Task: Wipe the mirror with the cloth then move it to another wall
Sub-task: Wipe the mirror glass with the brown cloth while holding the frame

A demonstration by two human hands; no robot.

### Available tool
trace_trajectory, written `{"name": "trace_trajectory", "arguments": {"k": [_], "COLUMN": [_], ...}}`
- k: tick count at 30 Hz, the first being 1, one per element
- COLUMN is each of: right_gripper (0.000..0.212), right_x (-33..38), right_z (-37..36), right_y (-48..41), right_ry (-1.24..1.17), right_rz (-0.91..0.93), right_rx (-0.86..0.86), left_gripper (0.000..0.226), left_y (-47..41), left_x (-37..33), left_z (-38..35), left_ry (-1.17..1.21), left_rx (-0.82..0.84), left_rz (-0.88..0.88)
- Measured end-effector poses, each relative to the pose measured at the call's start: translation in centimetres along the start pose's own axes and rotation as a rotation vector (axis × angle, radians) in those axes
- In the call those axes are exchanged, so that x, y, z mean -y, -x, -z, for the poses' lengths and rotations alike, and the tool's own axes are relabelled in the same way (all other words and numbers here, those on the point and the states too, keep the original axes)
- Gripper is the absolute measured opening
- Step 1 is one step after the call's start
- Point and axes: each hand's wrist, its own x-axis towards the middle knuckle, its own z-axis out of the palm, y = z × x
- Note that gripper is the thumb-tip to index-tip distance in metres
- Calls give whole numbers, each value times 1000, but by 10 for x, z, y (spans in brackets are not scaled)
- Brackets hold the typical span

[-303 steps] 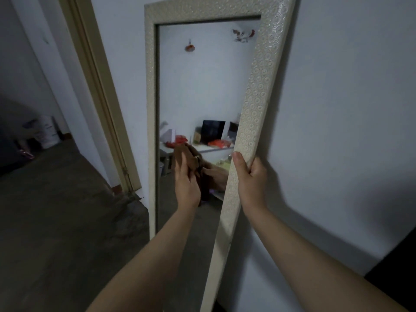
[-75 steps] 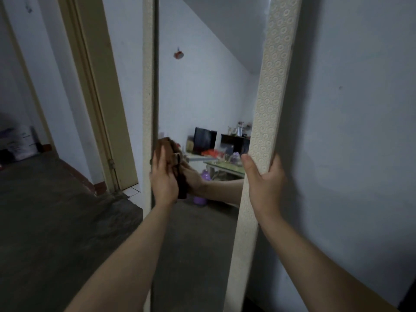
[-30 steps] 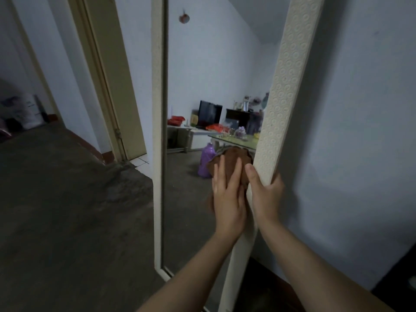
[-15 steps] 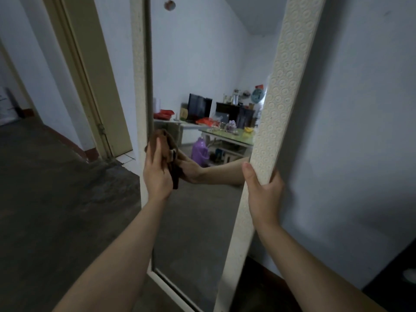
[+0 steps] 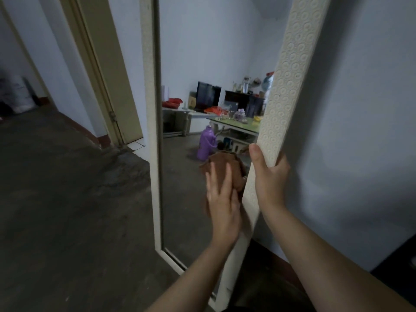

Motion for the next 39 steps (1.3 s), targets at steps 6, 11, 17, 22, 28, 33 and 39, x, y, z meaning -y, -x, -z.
{"name": "trace_trajectory", "arguments": {"k": [6, 11, 17, 22, 28, 33, 39], "right_gripper": [32, 22, 17, 16, 17, 31, 62], "right_x": [-36, -37, -41, -44, -41, -43, -51], "right_z": [6, 7, 5, 5, 5, 7, 5], "right_y": [34, 30, 31, 29, 32, 37, 45], "right_ry": [-43, 3, 11, 25, 17, -7, -22], "right_rz": [-190, -172, -132, -119, -125, -176, -205], "right_rx": [59, 49, 44, 36, 41, 66, 62], "left_gripper": [63, 76, 73, 71, 68, 68, 60], "left_y": [-7, -48, -93, -86, -28, 30, 43], "left_x": [5, 35, 90, 121, 90, 43, 25], "left_z": [3, 24, 65, 64, 27, -1, -12], "left_ry": [-24, -15, -68, -69, 115, 50, 11], "left_rx": [42, -49, -179, -230, -221, -33, 22], "left_rz": [-49, 43, 194, 435, 478, 330, 115]}}
